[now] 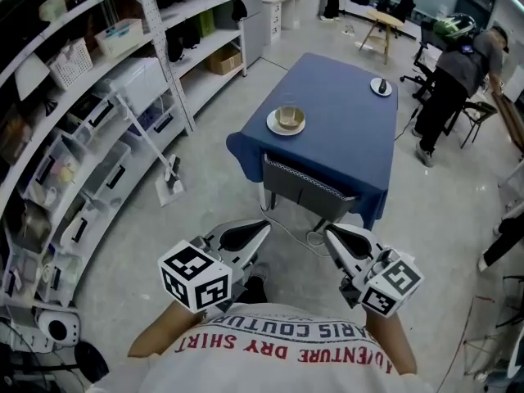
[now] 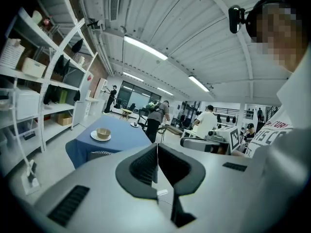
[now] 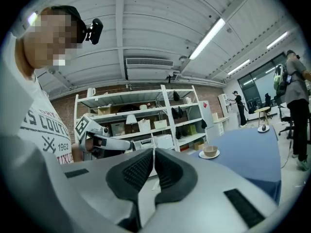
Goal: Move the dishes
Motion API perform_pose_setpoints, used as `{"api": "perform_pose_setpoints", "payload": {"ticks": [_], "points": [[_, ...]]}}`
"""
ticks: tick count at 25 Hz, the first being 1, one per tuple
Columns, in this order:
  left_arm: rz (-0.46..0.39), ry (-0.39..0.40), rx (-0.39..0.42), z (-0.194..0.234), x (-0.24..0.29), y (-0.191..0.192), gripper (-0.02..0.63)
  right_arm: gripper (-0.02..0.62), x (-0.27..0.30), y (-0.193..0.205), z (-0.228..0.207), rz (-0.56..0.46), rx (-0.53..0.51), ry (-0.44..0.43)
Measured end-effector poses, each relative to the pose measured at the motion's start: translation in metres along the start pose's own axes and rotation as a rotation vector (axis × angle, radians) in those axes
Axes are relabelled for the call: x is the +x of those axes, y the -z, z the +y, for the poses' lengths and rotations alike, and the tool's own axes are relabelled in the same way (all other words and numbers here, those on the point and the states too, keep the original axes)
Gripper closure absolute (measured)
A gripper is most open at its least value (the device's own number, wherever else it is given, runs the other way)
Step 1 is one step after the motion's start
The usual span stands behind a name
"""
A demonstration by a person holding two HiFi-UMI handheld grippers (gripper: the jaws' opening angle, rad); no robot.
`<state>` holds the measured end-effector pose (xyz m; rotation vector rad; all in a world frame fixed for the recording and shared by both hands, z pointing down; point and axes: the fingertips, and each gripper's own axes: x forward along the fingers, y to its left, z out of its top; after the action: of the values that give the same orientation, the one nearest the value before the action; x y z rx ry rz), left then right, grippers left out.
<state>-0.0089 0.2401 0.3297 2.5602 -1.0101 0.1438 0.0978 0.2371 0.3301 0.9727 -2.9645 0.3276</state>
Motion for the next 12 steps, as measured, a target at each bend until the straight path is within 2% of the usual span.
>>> {"api": "perform_pose_setpoints", "payload": {"ticks": [6, 12], "points": [[0.074, 0.055, -0.017, 0.106, 0.044, -0.034, 0.577, 0.568, 0.093, -0.007, -0.062, 0.012, 0.054, 0.075], [0.127, 0.104, -0.044, 0.187, 0.085, -0.053, 0.577, 0.568, 0.155, -0.014, -0.115, 0.012, 0.074, 0.155]]}}
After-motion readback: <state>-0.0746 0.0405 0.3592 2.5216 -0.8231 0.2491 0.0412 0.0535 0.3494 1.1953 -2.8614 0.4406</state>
